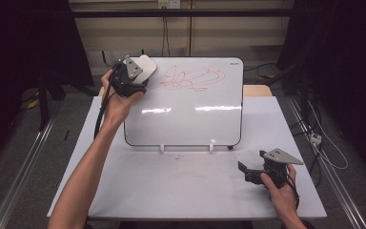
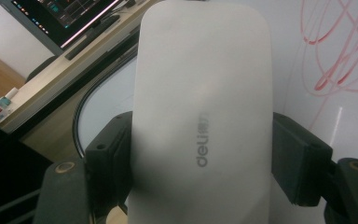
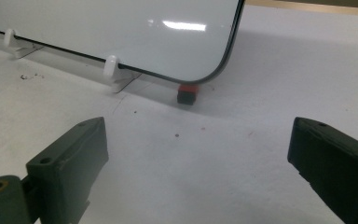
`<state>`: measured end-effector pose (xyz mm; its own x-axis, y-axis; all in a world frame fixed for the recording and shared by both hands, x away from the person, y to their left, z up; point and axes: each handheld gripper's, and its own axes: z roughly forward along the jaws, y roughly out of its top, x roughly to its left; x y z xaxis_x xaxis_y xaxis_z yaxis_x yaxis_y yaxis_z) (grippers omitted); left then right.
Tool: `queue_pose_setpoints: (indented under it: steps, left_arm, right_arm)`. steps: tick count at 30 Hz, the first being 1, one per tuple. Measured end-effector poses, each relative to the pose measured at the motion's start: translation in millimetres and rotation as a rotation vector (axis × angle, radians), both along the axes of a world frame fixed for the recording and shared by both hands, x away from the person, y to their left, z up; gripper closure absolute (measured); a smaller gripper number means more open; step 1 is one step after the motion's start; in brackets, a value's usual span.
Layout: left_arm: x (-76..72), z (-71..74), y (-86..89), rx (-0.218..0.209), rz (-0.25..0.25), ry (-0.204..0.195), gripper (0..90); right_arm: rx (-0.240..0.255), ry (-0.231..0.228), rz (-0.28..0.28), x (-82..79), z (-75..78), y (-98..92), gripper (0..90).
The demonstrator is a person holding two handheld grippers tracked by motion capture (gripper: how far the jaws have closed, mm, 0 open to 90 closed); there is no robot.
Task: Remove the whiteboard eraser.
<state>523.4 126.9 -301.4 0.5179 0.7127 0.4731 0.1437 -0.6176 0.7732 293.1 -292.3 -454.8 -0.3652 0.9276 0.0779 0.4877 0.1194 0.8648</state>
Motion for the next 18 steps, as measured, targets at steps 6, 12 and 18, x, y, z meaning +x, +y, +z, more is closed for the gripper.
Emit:
queue_pose_setpoints:
  steps: [6, 12, 18]
  left_arm:
    - [-0.3, 0.9, -1.1, 0.015, 0.001, 0.000, 30.7]
    - [-0.6, 3.7, 0.1, -0.010, 0.004, 0.030, 30.9]
    - [-0.2, 5.7, 2.2, -0.036, -0.005, 0.050, 31.1]
  right_arm:
    - [0.000, 0.001, 0.002, 0.3, -0.3, 0.4, 5.1]
    - [0.001, 0.003, 0.003, 1.0, -0.7, 0.5, 5.1]
    - [0.003, 0.006, 0.002, 0.9, -0.7, 0.2, 5.2]
